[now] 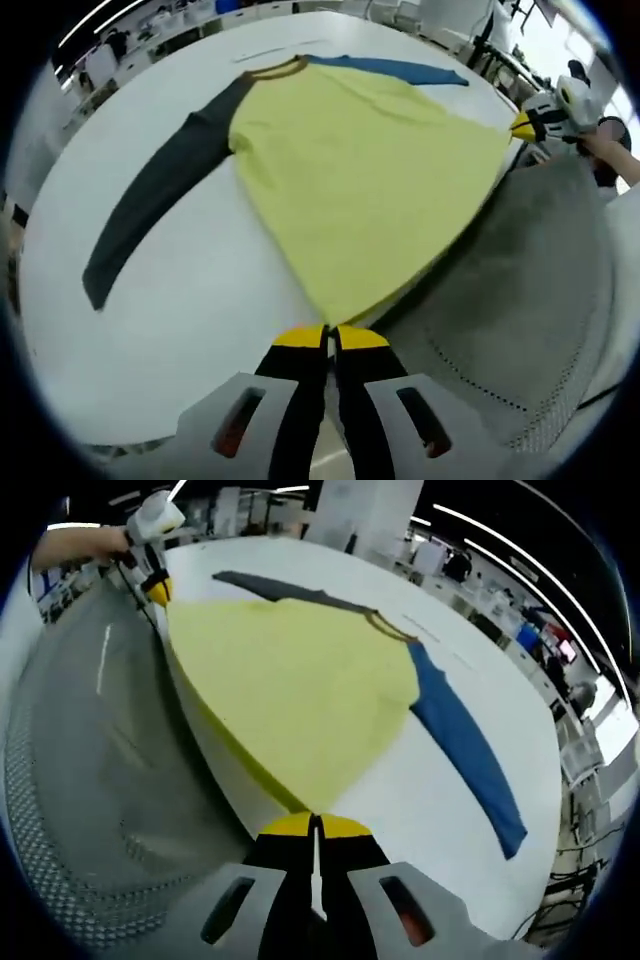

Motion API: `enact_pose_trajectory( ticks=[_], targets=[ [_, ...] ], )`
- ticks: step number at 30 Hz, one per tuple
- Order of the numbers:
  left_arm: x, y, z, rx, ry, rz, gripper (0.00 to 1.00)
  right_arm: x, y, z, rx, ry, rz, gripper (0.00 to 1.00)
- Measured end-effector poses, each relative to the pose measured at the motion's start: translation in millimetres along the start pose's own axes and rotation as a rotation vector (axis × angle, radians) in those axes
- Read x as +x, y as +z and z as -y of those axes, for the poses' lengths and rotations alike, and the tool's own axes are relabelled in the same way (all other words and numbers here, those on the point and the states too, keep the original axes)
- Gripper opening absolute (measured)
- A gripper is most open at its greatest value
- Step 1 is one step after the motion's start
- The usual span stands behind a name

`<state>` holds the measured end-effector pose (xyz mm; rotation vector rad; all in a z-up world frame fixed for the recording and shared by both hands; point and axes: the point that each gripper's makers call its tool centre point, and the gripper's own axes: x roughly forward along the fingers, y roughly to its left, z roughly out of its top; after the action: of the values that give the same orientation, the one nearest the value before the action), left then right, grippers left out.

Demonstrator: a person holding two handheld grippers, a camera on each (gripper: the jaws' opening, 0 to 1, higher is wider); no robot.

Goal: Fold the garment on the visible template until the final outline fits inside the template.

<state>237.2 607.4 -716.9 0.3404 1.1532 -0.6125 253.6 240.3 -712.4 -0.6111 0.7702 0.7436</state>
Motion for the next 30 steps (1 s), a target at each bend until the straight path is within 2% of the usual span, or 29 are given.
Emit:
enact_pose_trajectory(
  ticks=[10, 19, 30],
  targets=[
    [6, -8.6, -2.8, 0.012, 0.001, -0.04, 0.0, 6, -7.1, -13, -0.019, 0.043, -0.03, 0.01],
    [13, -14.8, -1.1, 0.031, -0.003, -0.076, 0.0, 12, -13.1, -22, -0.072, 0.084, -0.072, 0.01],
    [19, -21.7, -0.1, 0.041, -0.008, -0.107, 0.0, 16, -20.0, -27, -0.076, 0.111, -0.093, 0.01]
  ],
)
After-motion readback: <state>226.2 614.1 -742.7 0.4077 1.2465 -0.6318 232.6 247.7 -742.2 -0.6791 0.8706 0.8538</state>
